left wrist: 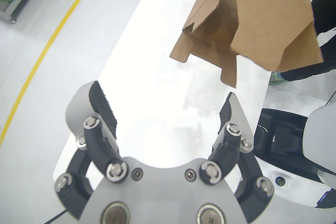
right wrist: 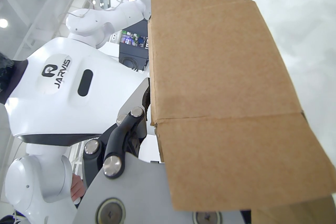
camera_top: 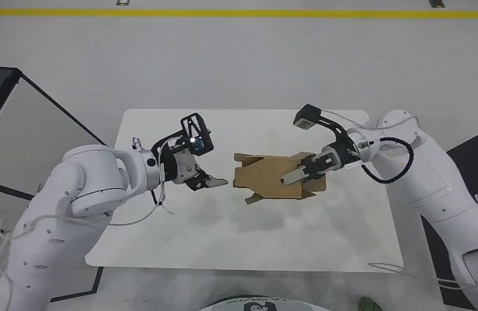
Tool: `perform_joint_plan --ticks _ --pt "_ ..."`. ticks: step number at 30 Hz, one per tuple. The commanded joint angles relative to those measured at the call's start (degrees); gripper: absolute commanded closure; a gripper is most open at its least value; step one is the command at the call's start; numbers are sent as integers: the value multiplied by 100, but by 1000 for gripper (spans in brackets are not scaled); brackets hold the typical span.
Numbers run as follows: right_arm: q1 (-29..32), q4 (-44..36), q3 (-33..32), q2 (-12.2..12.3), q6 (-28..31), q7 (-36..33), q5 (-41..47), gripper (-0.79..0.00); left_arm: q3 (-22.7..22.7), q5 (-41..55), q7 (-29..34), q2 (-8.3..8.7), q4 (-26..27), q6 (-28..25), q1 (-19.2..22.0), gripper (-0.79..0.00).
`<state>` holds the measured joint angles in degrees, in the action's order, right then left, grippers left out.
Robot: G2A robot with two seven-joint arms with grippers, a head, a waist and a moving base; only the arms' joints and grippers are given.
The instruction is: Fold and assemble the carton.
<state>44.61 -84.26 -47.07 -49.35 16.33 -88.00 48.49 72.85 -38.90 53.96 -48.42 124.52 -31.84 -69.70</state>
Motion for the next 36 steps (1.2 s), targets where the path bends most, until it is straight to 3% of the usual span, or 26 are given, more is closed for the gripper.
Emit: perform_joint_plan --ticks 1,16,36 --pt "-6 10 76 67 -4 0 266 0 0 0 0 0 0 0 0 -785" --pt "168 -3 -19 137 -34 135 436 0 39 -211 -357 5 62 -29 -145 -785" --pt "443 39 -300 55 -28 0 549 0 334 341 -686 50 250 -254 -261 -785"
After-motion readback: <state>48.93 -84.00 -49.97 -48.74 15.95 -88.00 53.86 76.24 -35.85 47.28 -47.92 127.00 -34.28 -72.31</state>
